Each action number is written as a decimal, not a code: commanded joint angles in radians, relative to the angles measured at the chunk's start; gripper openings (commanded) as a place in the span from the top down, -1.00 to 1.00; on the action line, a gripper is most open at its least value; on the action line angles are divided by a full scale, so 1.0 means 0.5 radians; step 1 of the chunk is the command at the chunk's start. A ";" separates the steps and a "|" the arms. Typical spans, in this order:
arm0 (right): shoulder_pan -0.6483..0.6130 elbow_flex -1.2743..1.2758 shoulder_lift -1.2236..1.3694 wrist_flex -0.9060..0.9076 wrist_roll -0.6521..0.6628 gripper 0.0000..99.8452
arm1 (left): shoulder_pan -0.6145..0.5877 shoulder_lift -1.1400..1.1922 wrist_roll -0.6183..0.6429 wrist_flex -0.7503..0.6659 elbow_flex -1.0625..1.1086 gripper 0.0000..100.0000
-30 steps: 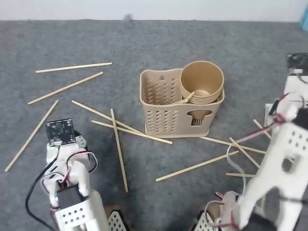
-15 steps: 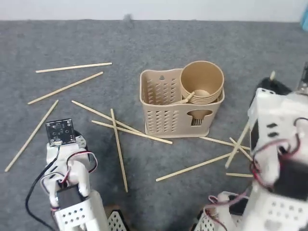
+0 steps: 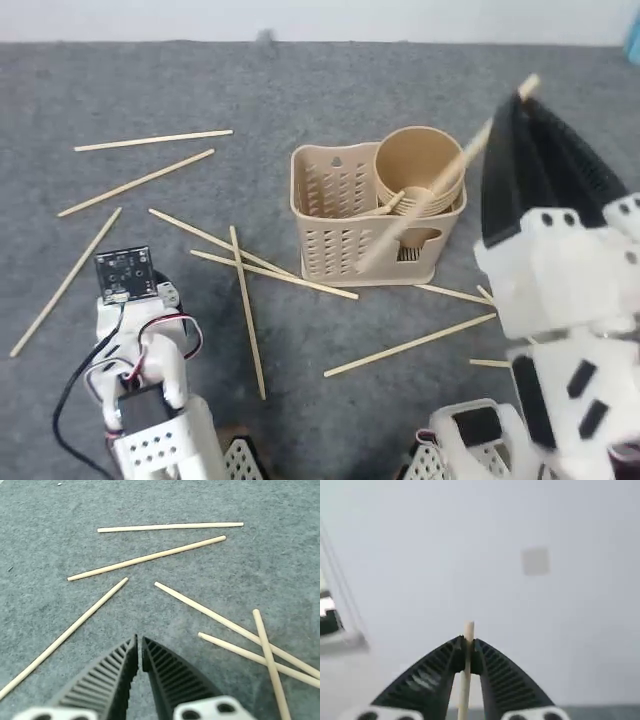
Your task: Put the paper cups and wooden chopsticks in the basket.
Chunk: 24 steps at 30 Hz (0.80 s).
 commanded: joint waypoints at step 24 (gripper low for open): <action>-0.026 1.126 0.367 -1.395 0.233 0.98 | -0.012 0.006 -0.021 0.049 -0.008 0.97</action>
